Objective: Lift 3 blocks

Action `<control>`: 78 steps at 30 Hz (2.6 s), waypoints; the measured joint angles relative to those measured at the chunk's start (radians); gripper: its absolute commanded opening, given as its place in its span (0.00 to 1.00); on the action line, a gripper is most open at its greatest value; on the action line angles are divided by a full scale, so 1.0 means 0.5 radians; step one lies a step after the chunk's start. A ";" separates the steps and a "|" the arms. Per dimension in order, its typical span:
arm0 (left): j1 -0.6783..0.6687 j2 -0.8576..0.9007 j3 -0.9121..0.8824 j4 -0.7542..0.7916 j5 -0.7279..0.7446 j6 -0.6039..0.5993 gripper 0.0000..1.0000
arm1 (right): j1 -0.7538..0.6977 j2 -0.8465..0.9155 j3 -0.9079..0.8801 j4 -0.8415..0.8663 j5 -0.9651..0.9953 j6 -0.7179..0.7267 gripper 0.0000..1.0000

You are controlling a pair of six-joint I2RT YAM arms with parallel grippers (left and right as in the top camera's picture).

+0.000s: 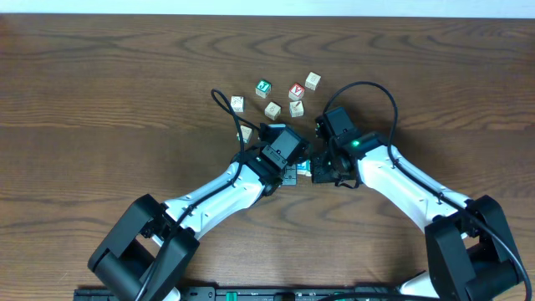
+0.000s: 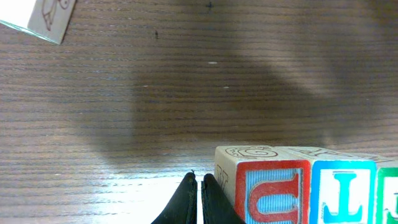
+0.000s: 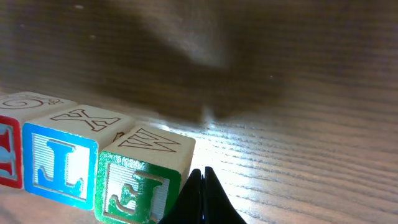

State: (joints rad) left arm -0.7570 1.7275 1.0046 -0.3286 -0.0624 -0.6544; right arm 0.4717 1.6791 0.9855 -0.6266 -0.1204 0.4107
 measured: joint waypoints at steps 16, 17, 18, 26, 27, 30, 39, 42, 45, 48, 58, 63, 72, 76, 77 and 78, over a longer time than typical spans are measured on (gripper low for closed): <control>0.000 0.001 0.000 0.041 -0.003 0.001 0.08 | -0.018 0.000 -0.040 -0.009 -0.038 -0.001 0.01; 0.000 0.001 0.000 0.040 -0.003 0.000 0.08 | -0.018 0.000 -0.040 -0.008 -0.038 -0.001 0.01; 0.000 0.001 0.000 0.040 -0.003 0.000 0.08 | -0.018 0.000 -0.040 -0.008 -0.039 -0.001 0.01; 0.000 0.001 0.000 0.031 -0.001 0.001 0.08 | -0.019 0.000 -0.040 -0.006 -0.038 -0.002 0.01; 0.000 0.001 0.000 0.028 0.000 0.002 0.07 | -0.019 0.000 -0.040 -0.005 -0.038 -0.002 0.01; -0.001 0.001 0.000 0.026 0.000 0.002 0.07 | -0.019 0.000 -0.040 -0.002 -0.038 -0.002 0.01; -0.024 0.002 -0.034 0.012 0.030 0.002 0.07 | -0.019 0.000 -0.040 0.022 -0.038 -0.004 0.01; -0.031 0.002 -0.034 0.005 0.047 0.002 0.07 | -0.019 0.000 -0.040 0.021 -0.027 -0.005 0.01; -0.031 0.002 -0.034 0.003 0.062 0.002 0.07 | -0.020 0.000 -0.040 0.021 -0.017 -0.005 0.01; -0.031 0.002 -0.034 0.002 0.072 0.002 0.07 | -0.020 0.000 -0.040 0.021 -0.009 -0.010 0.01; -0.035 0.002 -0.061 0.047 0.084 0.000 0.07 | -0.020 0.000 -0.040 0.014 0.010 -0.021 0.01; -0.036 0.002 -0.111 0.112 0.111 -0.014 0.07 | -0.020 0.009 -0.040 -0.003 0.016 -0.035 0.01; -0.040 0.002 -0.132 0.132 0.122 -0.038 0.07 | -0.020 0.021 -0.063 0.024 0.012 -0.048 0.01; -0.050 0.002 -0.148 0.139 0.125 -0.044 0.08 | -0.020 0.021 -0.079 0.028 0.009 -0.049 0.01; -0.051 0.002 -0.157 0.147 0.130 -0.046 0.07 | -0.019 0.021 -0.083 0.028 0.005 -0.050 0.01; -0.053 0.002 -0.161 0.151 0.134 -0.045 0.07 | -0.019 0.021 -0.091 0.028 0.002 -0.050 0.01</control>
State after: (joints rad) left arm -0.7834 1.7283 0.9241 -0.2531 0.0048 -0.6769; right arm 0.4622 1.6897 0.9401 -0.6125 -0.1196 0.3859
